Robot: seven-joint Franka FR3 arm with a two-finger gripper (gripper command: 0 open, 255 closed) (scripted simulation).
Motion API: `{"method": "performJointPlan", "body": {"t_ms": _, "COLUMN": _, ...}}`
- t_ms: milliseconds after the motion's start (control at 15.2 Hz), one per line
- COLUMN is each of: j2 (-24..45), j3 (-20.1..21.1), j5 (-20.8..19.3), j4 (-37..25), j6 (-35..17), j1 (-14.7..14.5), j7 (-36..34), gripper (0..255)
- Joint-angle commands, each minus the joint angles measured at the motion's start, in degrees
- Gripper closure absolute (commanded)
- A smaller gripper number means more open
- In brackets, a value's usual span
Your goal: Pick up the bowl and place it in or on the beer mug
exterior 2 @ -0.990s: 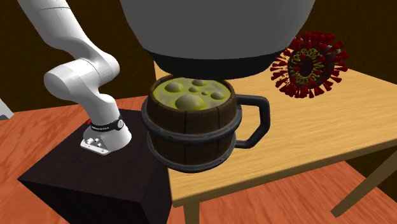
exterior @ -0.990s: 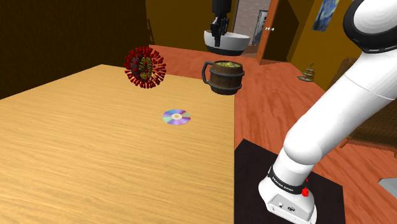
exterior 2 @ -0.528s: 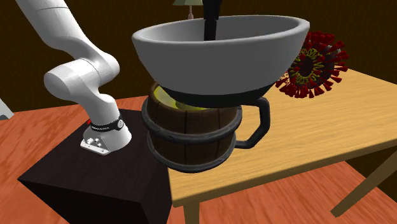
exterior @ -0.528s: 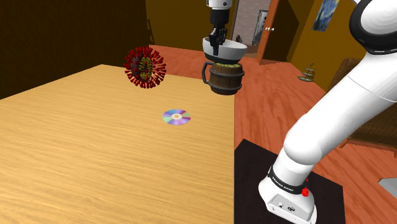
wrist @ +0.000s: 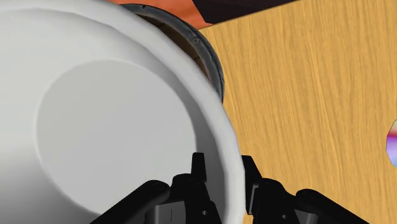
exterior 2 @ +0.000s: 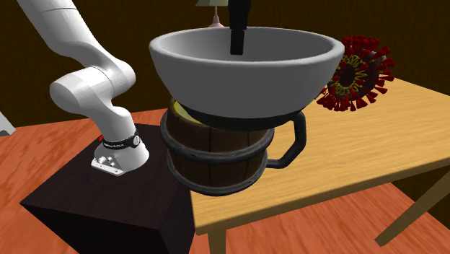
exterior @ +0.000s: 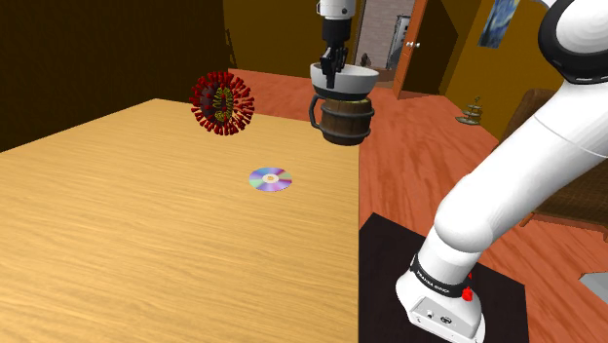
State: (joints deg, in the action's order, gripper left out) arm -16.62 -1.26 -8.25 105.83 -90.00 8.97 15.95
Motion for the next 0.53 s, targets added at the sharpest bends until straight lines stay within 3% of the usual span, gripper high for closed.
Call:
{"method": "performJointPlan", "body": {"t_ms": 0, "j2": 0.00, "j3": 0.01, "j5": 0.03, "j4": 0.02, "j6": -0.01, "j1": -0.01, "j7": -0.01, "gripper": 255}}
{"method": "performJointPlan", "body": {"t_ms": 66, "j2": 0.00, "j3": 0.00, "j5": 0.03, "j4": 0.01, "j6": 0.00, "j1": -0.01, "j7": -0.01, "gripper": 0}}
{"method": "performJointPlan", "body": {"t_ms": 396, "j2": 0.01, "j3": 0.00, "j5": 0.02, "j4": 0.01, "j6": -0.01, "j1": -0.01, "j7": -0.01, "gripper": 0}}
{"method": "performJointPlan", "body": {"t_ms": 462, "j2": 0.53, "j3": 0.18, "j5": 0.08, "j4": -2.46, "j6": 1.96, "j1": -0.08, "j7": 0.03, "gripper": 0}}
